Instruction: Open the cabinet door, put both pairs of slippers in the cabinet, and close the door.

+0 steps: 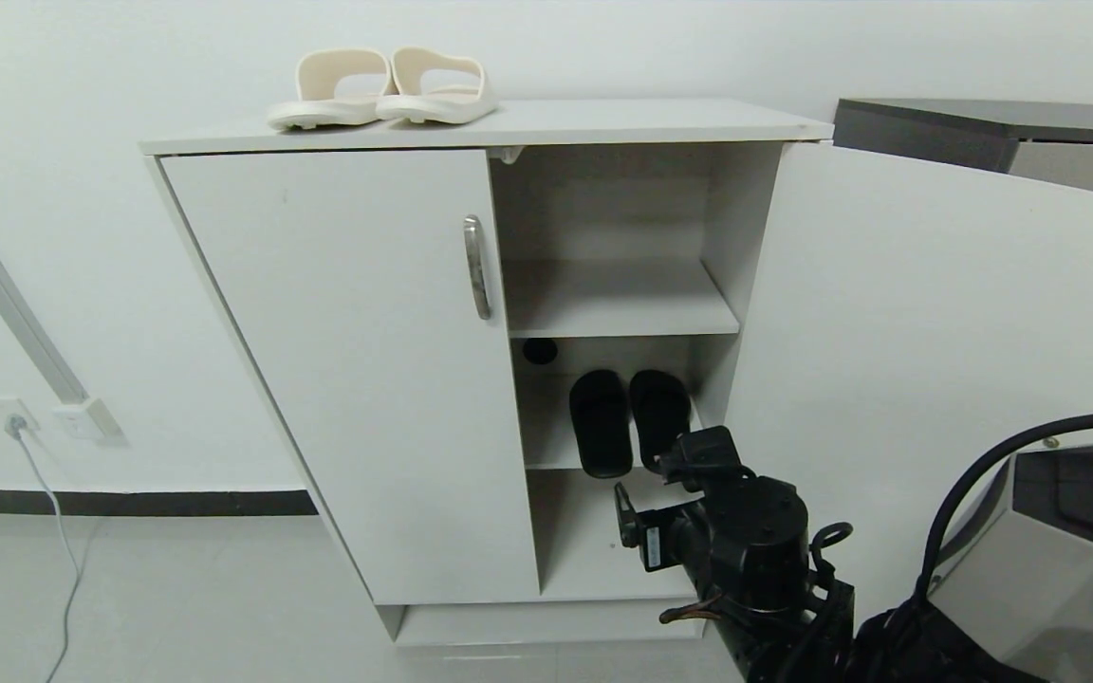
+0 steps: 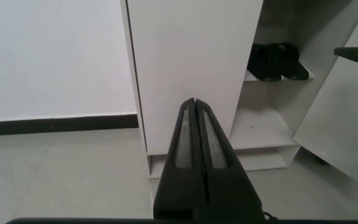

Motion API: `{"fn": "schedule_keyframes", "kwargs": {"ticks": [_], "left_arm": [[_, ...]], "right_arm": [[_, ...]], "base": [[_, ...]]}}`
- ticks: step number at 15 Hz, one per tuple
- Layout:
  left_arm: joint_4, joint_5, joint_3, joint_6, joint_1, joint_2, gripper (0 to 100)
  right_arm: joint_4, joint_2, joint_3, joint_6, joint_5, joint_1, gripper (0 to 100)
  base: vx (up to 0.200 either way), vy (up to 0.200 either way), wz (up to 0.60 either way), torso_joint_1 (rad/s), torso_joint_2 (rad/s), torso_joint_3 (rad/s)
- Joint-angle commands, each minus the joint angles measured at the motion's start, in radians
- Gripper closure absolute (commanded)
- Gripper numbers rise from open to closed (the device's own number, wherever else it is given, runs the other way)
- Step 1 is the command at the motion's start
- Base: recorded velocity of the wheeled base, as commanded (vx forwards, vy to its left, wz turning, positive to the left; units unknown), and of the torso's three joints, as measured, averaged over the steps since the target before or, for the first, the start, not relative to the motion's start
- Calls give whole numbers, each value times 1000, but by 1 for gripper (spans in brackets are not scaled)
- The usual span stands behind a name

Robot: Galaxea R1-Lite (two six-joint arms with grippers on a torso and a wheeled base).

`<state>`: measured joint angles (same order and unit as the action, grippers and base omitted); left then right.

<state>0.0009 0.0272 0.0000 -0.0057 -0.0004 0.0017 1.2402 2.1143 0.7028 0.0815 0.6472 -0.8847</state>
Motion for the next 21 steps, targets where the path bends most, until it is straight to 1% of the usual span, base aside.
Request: {"fn": "schedule_keyframes", "kwargs": {"ticks": [1,4,21], "left_arm": [[1,0,0,0,-1,0,100],[1,-1,0,-2,0,0,100],[1,0,0,-2,-1,0,100]], "right_arm": [[1,4,0,0,0,0,0],[1,6,0,0,0,0,0],[5,12,-2,-2,2,0,0]], "base": [[0,0,0,0,0,0],[0,0,0,0,0,0],[0,200,0,4,3,3]]}}
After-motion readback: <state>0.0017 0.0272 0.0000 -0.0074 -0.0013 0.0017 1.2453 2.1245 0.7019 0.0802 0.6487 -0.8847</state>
